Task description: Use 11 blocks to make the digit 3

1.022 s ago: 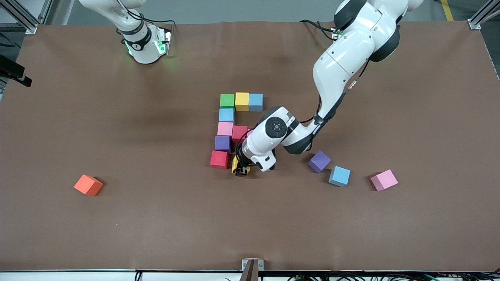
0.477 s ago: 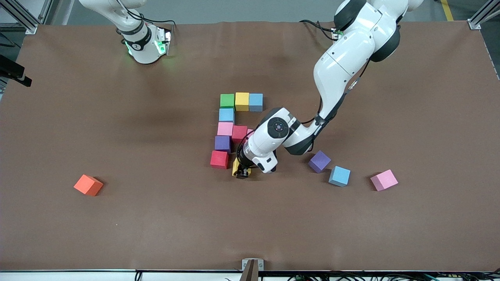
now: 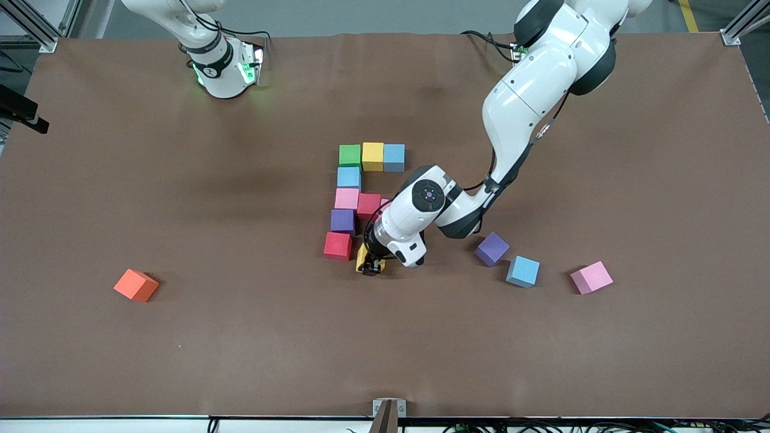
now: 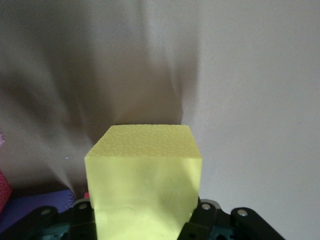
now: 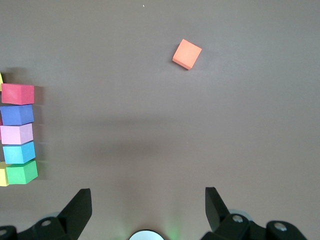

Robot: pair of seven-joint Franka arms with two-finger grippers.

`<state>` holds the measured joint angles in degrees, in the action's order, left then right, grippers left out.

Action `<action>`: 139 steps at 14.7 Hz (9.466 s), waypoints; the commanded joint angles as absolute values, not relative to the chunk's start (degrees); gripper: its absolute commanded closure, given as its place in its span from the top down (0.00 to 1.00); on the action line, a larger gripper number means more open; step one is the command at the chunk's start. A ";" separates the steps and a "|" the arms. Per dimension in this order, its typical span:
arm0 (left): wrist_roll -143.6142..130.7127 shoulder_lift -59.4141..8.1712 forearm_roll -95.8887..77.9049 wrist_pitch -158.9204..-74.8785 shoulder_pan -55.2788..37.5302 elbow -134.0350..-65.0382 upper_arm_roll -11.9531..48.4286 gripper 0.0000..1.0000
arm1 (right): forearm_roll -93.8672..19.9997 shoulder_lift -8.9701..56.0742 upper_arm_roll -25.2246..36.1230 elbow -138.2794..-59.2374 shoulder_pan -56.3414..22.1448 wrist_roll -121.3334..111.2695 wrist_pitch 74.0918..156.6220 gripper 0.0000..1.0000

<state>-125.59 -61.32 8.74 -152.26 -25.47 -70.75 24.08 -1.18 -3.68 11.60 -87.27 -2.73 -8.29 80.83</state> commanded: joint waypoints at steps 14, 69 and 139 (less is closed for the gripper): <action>-124.72 -60.91 7.65 -152.93 -26.98 -70.93 23.29 0.46 | -0.53 -3.43 11.07 -85.52 -1.85 -8.17 78.84 1.00; -120.76 -57.83 7.47 -152.23 -27.25 -72.60 23.91 1.00 | -0.53 -3.34 11.07 -85.52 -1.85 -8.09 78.49 1.00; -23.64 -46.32 29.62 -135.44 18.46 -98.17 36.12 0.86 | -0.88 -0.53 11.51 -82.00 -0.26 -8.17 80.24 1.00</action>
